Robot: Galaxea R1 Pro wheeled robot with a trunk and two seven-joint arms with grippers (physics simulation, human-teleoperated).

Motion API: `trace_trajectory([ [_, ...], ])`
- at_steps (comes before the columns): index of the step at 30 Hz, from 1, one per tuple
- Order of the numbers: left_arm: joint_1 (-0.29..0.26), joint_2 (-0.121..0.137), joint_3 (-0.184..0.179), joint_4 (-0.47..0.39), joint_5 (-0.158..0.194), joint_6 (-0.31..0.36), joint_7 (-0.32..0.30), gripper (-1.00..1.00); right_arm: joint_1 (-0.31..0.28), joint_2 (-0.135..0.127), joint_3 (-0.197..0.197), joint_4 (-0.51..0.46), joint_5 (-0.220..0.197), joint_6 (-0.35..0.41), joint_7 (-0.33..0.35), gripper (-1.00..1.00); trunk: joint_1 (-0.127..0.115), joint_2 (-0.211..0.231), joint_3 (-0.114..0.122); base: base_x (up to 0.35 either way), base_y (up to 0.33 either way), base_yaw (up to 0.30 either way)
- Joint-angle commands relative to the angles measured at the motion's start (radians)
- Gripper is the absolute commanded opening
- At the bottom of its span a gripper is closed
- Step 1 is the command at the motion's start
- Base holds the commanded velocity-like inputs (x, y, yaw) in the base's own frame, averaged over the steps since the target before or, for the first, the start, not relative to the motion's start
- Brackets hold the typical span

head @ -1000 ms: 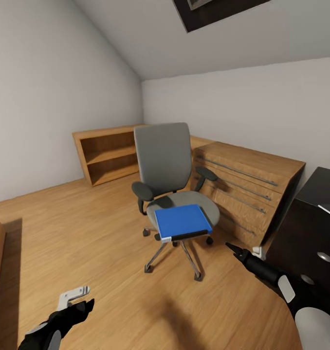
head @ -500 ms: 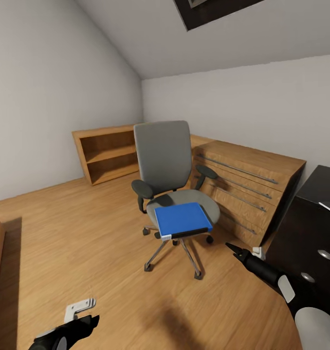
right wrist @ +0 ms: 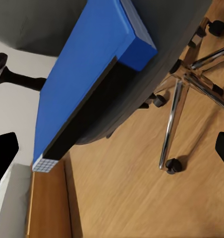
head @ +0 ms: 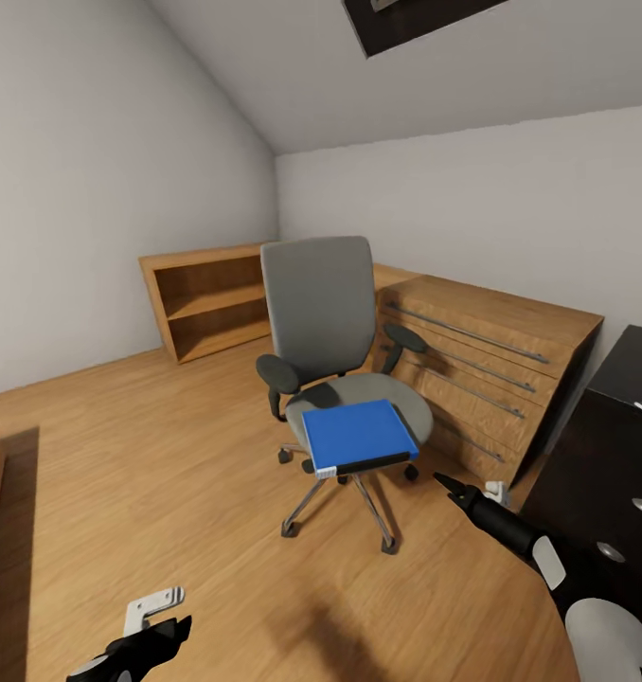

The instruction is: In the bedroom, organize the workspace by keeping the computer under the desk, ensuring the monitor is on the desk, placing the keyboard on the desk next to the monitor, placing the mouse on the desk next to the keyboard, moving the folder from the swivel chair onto the desk next to the mouse, stacking the notebook on top of the folder with the pen on top of the notebook, and positioning the swivel chair next to the desk.

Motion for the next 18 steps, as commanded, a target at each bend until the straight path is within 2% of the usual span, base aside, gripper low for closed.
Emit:
trace_trajectory([
  [1, 0.0, 0.0, 0.001, 0.0, 0.01, -0.007, 0.007, 1.0, -0.001, 0.002, -0.004, 0.001, -0.01, 0.009, 0.001, 1.0, 0.0, 0.0, -0.001, 0.026, 0.003, 0.0],
  [8, 0.0, -0.003, 0.0, 0.007, 0.012, -0.037, 0.005, 1.0, -0.001, 0.007, -0.005, 0.004, -0.078, 0.009, 0.007, 1.0, 0.0, 0.0, -0.001, 0.006, 0.001, 0.0],
  [11, 0.0, -0.019, 0.0, 0.01, 0.013, -0.038, 0.003, 1.0, -0.001, 0.008, -0.005, 0.005, -0.086, 0.015, 0.035, 1.0, 0.0, 0.0, -0.001, 0.0, 0.0, 0.0],
  [14, 0.0, -0.025, 0.0, 0.01, 0.013, -0.039, 0.002, 1.0, -0.001, 0.014, -0.005, 0.005, -0.087, 0.017, 0.048, 1.0, 0.0, 0.0, -0.001, 0.011, 0.005, 0.0],
  [18, 0.0, -0.029, 0.001, 0.012, 0.013, -0.039, 0.0, 1.0, -0.001, 0.022, -0.005, 0.006, -0.087, 0.017, 0.054, 1.0, 0.0, 0.0, -0.001, 0.199, 0.094, 0.0],
])
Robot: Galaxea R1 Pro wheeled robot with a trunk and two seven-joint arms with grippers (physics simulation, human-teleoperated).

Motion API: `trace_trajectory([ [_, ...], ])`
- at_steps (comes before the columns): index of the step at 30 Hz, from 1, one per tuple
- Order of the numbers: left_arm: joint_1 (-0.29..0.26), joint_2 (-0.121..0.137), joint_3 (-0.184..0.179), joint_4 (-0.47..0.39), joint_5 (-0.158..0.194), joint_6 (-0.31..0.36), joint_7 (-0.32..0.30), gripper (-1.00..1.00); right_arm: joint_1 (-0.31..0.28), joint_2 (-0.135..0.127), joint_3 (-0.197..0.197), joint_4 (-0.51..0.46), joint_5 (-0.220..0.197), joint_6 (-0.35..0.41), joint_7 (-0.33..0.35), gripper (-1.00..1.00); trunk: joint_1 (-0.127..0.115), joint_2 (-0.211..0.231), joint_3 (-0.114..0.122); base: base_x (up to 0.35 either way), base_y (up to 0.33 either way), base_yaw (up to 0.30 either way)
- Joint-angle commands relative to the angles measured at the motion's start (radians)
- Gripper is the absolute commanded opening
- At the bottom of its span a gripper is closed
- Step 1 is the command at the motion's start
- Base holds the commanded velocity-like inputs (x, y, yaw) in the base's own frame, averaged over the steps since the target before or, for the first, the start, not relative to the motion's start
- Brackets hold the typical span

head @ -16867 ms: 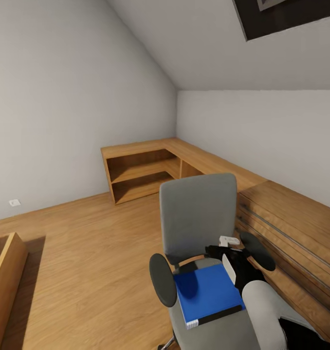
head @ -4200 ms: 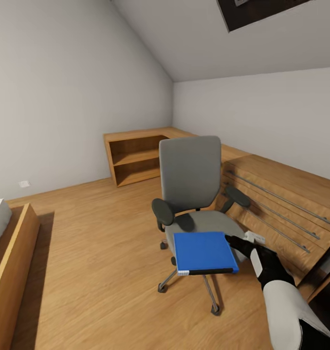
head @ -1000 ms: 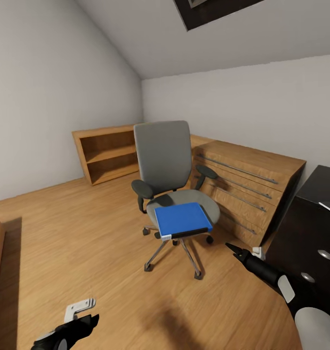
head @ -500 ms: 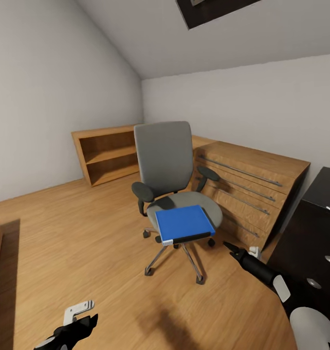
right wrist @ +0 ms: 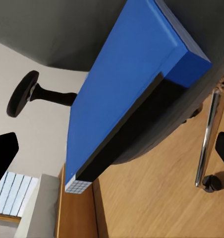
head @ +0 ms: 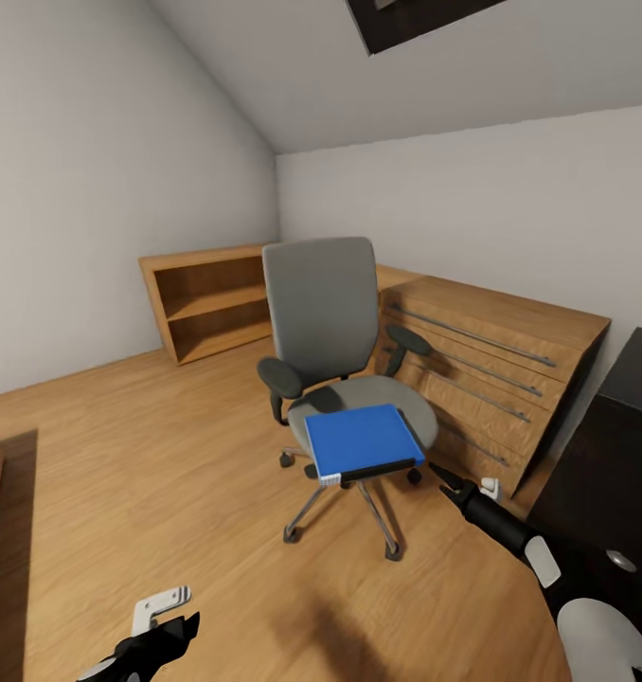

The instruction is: In the bedroom, organize the workspace by keeping the computer under the desk, ensuring the monitor is on the desk, placing the keyboard on the desk next to the monitor, placing the mouse on the desk next to the keyboard, moving the folder from the swivel chair onto the desk next to the mouse, stacking the notebook on top of the folder with the pen on top of the notebook, and positioning the swivel chair next to the desk.

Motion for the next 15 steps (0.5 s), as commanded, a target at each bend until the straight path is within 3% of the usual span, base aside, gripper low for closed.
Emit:
trace_trajectory([
  [1, 0.0, -0.001, 0.001, -0.001, 0.01, 0.005, 0.006, 1.0, -0.001, 0.0, -0.003, 0.0, -0.004, 0.008, 0.002, 1.0, 0.0, 0.0, -0.001, 0.168, 0.048, 0.0],
  [8, 0.0, -0.002, -0.001, 0.01, 0.01, 0.006, 0.007, 1.0, -0.001, -0.002, -0.003, 0.0, -0.009, 0.009, 0.002, 1.0, 0.0, 0.0, -0.001, 0.046, 0.013, 0.0],
  [15, 0.0, -0.003, -0.001, 0.011, 0.01, 0.006, 0.007, 1.0, -0.001, -0.007, -0.003, 0.0, -0.067, 0.012, -0.001, 1.0, 0.008, -0.014, -0.007, 0.003, 0.001, 0.0],
])
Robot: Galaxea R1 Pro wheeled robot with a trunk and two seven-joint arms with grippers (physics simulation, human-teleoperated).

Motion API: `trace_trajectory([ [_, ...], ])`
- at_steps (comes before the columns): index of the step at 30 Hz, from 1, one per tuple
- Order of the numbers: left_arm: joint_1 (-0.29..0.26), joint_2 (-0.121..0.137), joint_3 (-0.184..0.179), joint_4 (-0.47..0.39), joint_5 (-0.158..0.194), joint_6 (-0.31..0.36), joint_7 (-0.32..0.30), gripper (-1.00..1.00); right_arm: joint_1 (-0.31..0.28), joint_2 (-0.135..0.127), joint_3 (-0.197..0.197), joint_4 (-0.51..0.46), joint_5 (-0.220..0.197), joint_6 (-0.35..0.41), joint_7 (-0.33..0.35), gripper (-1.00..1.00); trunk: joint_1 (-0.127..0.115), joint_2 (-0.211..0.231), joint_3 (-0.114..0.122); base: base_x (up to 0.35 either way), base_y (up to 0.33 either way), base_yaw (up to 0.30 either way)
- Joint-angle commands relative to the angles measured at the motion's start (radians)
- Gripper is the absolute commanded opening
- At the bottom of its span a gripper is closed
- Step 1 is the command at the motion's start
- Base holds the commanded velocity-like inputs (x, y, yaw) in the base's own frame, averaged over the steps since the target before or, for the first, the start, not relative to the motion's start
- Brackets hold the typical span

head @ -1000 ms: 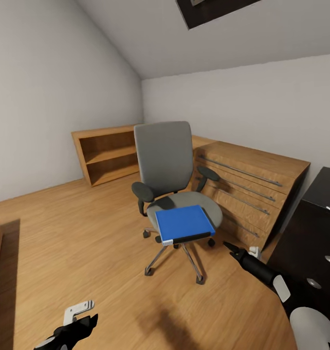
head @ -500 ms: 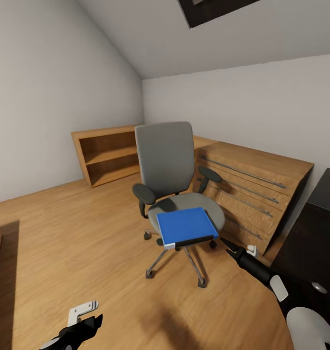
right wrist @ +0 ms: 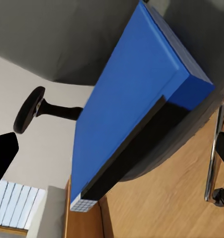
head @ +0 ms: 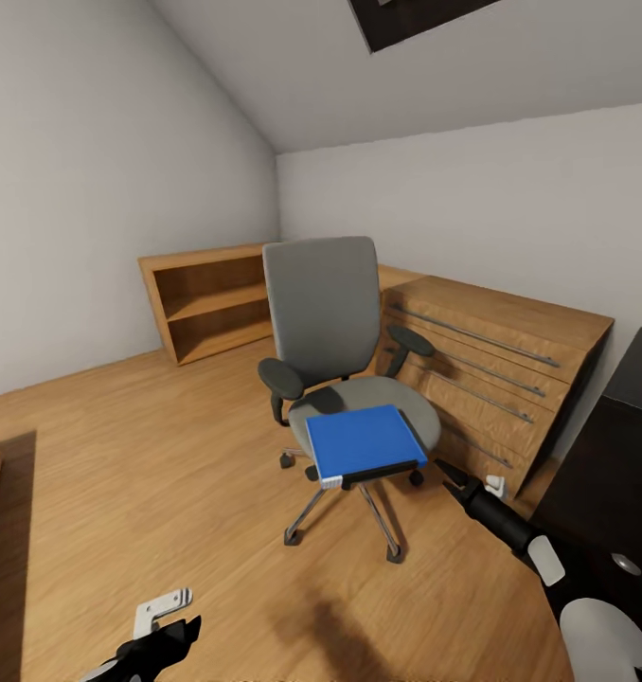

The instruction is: In the bedroom, organize the workspace by keeping the computer under the desk, ensuring the monitor is on the desk, placing the keyboard on the desk next to the monitor, placing the mouse on the desk next to the keyboard, moving the folder from the swivel chair onto the desk next to the mouse, stacking the notebook on top of the folder with the pen on top of the notebook, and positioning the swivel chair next to the desk.

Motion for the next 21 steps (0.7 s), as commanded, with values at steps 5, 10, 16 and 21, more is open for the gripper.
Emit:
trace_trajectory([
  [5, 0.0, -0.001, 0.001, -0.001, 0.011, 0.005, 0.006, 1.0, -0.001, -0.002, -0.004, 0.001, -0.016, 0.021, 0.001, 1.0, 0.019, -0.036, -0.017, 0.0, 0.0, 0.0],
  [10, 0.0, 0.0, 0.001, -0.001, 0.012, 0.005, 0.006, 1.0, -0.001, -0.003, -0.004, 0.001, -0.017, 0.025, 0.0, 1.0, 0.027, -0.05, -0.023, 0.0, 0.0, 0.0],
  [16, 0.0, 0.0, 0.002, -0.001, 0.011, 0.005, 0.007, 1.0, -0.001, -0.003, -0.004, 0.001, -0.017, 0.025, -0.001, 1.0, 0.027, -0.05, -0.023, 0.0, 0.0, 0.0],
  [21, 0.0, 0.001, 0.004, 0.0, 0.016, 0.005, 0.006, 1.0, -0.001, -0.002, -0.004, 0.001, -0.017, 0.025, -0.002, 1.0, 0.027, -0.05, -0.023, 0.019, 0.001, 0.0],
])
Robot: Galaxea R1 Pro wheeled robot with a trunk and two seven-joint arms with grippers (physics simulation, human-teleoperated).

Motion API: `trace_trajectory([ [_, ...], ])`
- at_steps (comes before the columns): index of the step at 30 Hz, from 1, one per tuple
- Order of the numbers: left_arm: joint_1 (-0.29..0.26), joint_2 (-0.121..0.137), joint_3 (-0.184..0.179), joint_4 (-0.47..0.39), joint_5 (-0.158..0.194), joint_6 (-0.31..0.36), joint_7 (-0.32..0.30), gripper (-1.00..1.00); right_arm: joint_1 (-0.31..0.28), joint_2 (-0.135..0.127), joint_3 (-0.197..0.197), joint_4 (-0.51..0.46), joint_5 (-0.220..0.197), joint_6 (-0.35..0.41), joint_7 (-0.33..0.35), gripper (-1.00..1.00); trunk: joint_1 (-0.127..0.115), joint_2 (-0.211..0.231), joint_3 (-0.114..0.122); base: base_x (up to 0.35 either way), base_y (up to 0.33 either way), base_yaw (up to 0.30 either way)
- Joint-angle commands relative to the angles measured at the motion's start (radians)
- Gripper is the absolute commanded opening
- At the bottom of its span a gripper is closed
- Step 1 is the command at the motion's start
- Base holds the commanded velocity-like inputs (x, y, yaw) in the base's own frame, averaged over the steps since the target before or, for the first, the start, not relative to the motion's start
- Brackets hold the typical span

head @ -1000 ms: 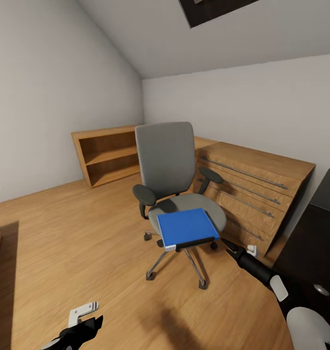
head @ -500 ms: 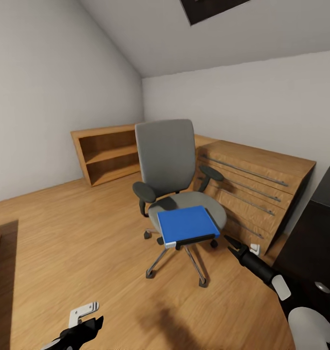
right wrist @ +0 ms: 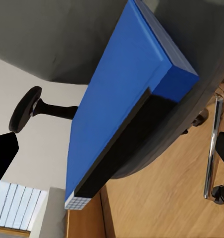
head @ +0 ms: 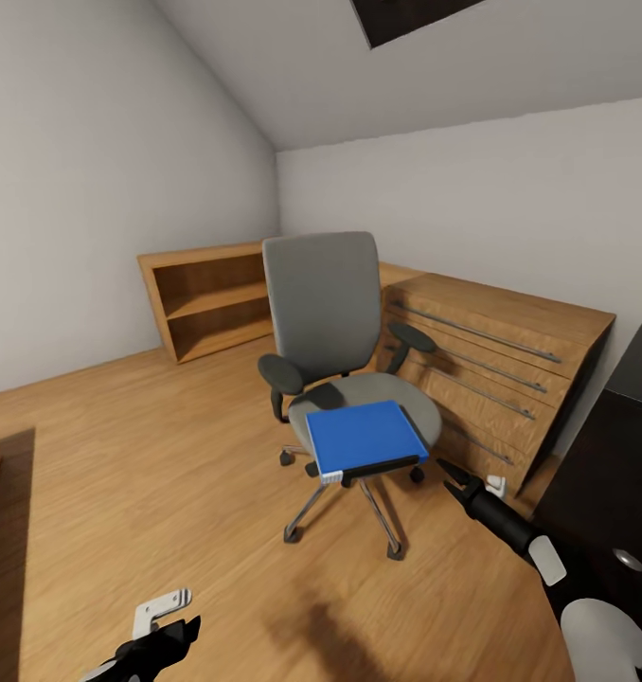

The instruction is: In the bedroom, organize the workspace by keeping the computer under the desk, ensuring the monitor is on the desk, placing the keyboard on the desk next to the monitor, placing the mouse on the desk next to the keyboard, moving the folder from the swivel chair onto the desk next to the mouse, stacking the notebook on top of the folder with the pen on top of the notebook, and positioning the swivel chair next to the desk.

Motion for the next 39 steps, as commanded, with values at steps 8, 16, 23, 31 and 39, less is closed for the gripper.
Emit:
trace_trajectory([
  [8, 0.0, 0.001, 0.0, -0.001, 0.067, 0.005, 0.005, 1.0, 0.0, 0.0, -0.003, 0.001, -0.004, 0.007, 0.001, 1.0, 0.0, 0.0, -0.001, 0.246, 0.026, 0.0],
  [16, 0.0, 0.001, 0.0, -0.001, 0.072, 0.006, 0.01, 1.0, -0.001, -0.002, -0.003, 0.001, -0.004, 0.007, 0.001, 1.0, 0.0, 0.0, -0.001, 0.063, 0.002, 0.0],
  [23, 0.0, 0.001, 0.0, -0.001, 0.072, 0.006, 0.012, 1.0, -0.001, -0.003, -0.003, 0.001, -0.004, 0.007, 0.002, 1.0, 0.0, 0.0, -0.001, 0.004, 0.0, 0.0],
  [31, 0.0, 0.001, 0.0, -0.001, 0.073, 0.007, 0.012, 1.0, -0.001, -0.011, -0.003, 0.007, -0.004, 0.007, 0.001, 1.0, 0.0, 0.0, -0.001, 0.0, 0.0, 0.0],
  [39, 0.0, 0.001, 0.001, -0.001, 0.075, 0.007, 0.012, 1.0, -0.001, -0.029, -0.004, 0.041, -0.005, 0.007, 0.0, 1.0, 0.023, -0.042, -0.02, 0.0, 0.0, 0.0],
])
